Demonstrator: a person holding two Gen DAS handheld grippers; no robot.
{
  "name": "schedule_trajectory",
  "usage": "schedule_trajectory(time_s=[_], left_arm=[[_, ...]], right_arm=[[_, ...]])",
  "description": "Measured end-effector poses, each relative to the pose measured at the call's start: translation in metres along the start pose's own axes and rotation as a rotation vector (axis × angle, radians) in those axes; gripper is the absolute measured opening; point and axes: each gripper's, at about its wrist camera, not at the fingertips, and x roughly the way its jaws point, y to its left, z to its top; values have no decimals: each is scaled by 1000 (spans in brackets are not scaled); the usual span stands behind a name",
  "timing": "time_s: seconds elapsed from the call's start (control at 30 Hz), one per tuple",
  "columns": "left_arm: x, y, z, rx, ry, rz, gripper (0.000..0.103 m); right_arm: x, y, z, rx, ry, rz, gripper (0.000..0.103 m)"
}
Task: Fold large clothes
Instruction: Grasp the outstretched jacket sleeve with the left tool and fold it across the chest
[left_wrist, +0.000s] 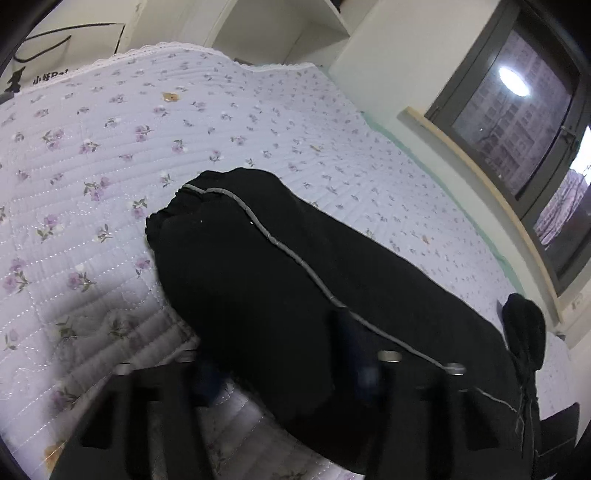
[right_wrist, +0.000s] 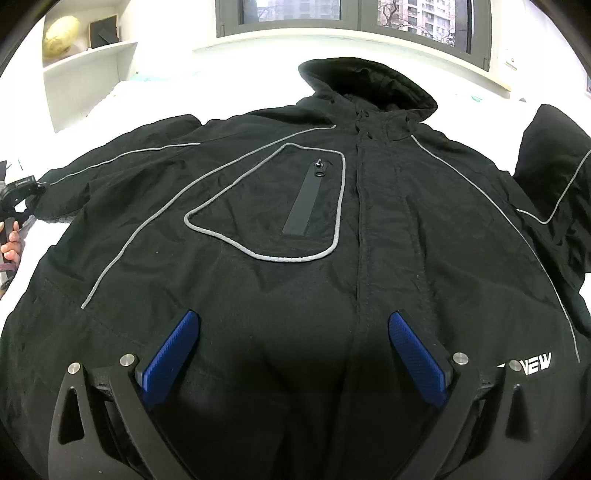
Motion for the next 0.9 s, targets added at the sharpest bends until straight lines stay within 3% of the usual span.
schedule_trajectory(time_s=[0.03,0.13,0.2,0.37,0.5,0.57,0.7,0.87,0.9], left_arm=[[0,2,1,-10,-3,-30,27],[-9,-7,3,12,-19,-40,20],[-23,-28,7,90,-45,-19,17],[-80,-115,10,298,-116,-111,15],[-119,-202,-20,476,-106,-252,15],[-123,-242,-43,563,-56,-311,15],[-90,-309,-110,732,155,-372,15],[-5,-318,-182,750,495,-348,15],[4,-315,-189,746,514,-342,16]], right_arm=[[0,0,0,0,-1,-1,103],[1,0,0,-1,-5,-1,103],[2,-1,-2,-2,-14,2,103],[4,-2,-2,3,-15,8,103],[4,-2,-2,5,-16,10,103],[5,-2,-2,5,-15,11,103],[4,-2,-1,7,-14,9,103],[4,-1,-1,6,-14,7,103],[4,-1,-1,6,-14,6,103]])
